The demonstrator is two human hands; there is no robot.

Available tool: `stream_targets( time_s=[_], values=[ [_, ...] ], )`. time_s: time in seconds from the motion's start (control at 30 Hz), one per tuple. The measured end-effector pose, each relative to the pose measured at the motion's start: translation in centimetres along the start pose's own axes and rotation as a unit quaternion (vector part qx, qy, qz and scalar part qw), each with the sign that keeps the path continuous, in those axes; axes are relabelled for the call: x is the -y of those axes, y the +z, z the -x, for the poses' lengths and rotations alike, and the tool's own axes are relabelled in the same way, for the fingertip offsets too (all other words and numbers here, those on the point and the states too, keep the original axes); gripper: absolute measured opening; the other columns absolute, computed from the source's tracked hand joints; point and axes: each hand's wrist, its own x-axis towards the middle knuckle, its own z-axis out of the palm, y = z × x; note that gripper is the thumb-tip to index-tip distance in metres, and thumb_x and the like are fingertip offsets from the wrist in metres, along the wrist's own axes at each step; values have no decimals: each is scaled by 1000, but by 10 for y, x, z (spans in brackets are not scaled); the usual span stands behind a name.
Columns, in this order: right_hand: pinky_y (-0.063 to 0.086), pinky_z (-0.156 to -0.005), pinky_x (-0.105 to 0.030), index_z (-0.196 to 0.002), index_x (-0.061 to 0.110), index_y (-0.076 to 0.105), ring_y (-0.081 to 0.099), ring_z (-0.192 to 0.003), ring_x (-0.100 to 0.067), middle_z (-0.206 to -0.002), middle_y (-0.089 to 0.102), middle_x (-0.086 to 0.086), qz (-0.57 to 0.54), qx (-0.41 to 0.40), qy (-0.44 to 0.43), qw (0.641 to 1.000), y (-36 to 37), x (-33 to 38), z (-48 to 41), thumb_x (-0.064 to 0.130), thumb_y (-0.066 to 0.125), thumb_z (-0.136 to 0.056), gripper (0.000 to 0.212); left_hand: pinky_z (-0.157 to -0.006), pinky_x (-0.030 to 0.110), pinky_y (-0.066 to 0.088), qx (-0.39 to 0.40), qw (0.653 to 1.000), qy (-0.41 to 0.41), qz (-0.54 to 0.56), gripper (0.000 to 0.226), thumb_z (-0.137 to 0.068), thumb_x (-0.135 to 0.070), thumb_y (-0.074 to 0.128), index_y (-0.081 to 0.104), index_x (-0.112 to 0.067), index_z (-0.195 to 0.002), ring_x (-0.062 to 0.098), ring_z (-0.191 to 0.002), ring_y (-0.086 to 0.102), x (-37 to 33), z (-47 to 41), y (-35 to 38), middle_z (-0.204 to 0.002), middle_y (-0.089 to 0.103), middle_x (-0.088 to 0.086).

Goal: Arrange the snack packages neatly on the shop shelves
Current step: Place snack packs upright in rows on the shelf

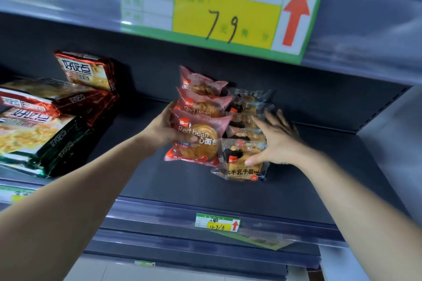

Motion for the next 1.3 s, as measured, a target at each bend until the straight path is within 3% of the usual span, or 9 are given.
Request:
stream_targets(
  time_s=[0.13, 0.3, 0.37, 0.43, 0.63, 0.8, 0.93, 1.1, 1.3],
  values=[
    [-11, -117, -50, -153, 34, -1, -33, -140, -25, -158, -22, -7, 38, -17, -11, 999, 2, 8, 11, 60, 74, -68, 116, -93, 52, 51, -45, 995, 2, -88, 94, -34, -42, 94, 57, -25, -118, 25, -112, 60, -2, 18, 5, -120, 64, 0],
    [3, -119, -46, -154, 28, 6, -22, -146, -22, -161, -11, -6, 23, -34, -14, 999, 5, 14, 32, 51, 71, -78, 102, -80, 32, 49, -70, 977, -34, -199, 86, -37, -47, 79, 48, -22, -114, 18, -94, 59, -19, 49, 16, -104, 63, -5],
    [7, -121, -45, -154, 28, 8, -16, -147, -22, -162, -5, -5, 20, -45, -6, 999, 8, 13, 37, 51, 69, -80, 98, -81, 31, 48, -73, 970, -50, -228, 77, -55, -34, 86, 47, -20, -120, 22, -101, 58, -23, 59, 20, -111, 61, 2],
    [10, -121, -44, -154, 29, 10, -11, -148, -22, -162, 1, -4, 19, -60, 9, 998, 12, 14, 43, 51, 67, -81, 95, -91, 35, 48, -75, 963, -66, -251, 78, -70, -20, 83, 42, -14, -136, 27, -116, 55, -23, 67, 21, -127, 56, 10],
    [11, -121, -41, -149, 27, 25, 1, -149, -23, -160, 16, -4, 27, -135, 32, 990, 19, 34, 63, 47, 62, -87, 75, -103, 30, 41, -48, 949, -67, -305, 94, -75, -26, 81, 26, -10, -150, 22, -134, 44, -21, 96, 9, -149, 41, 11],
    [17, -119, -40, -144, 26, 37, 12, -147, -22, -155, 29, -1, 0, -157, -10, 988, 28, 84, 73, 45, 63, -86, 66, -99, 24, 36, -56, 927, -58, -366, 87, -78, -30, 77, 30, -12, -149, 22, -133, 44, -14, 125, -26, -147, 44, 8],
    [22, -117, -41, -142, 23, 38, 15, -146, -23, -154, 30, -3, -10, -137, -25, 990, 29, 134, 79, 47, 63, -86, 66, -96, 28, 40, -72, 917, -39, -390, 75, -80, -29, 75, 39, -11, -143, 25, -126, 50, -10, 147, -60, -137, 53, 9],
    [25, -114, -35, -141, 20, 42, 28, -138, -24, -145, 40, -5, -21, -125, -59, 990, 25, 195, 76, 46, 63, -86, 65, -98, 28, 40, -90, 914, -37, -393, 78, -79, -32, 75, 38, -13, -145, 24, -128, 49, -10, 166, -109, -142, 50, 7],
    [24, -116, -36, -140, 19, 43, 21, -143, -24, -146, 41, -4, -45, -83, -111, 989, 17, 259, 43, 42, 65, -86, 62, -94, 29, 42, -132, 895, -48, -423, 73, -81, -35, 73, 40, -20, -144, 25, -125, 51, -11, 163, -168, -141, 51, 4]
  ],
)
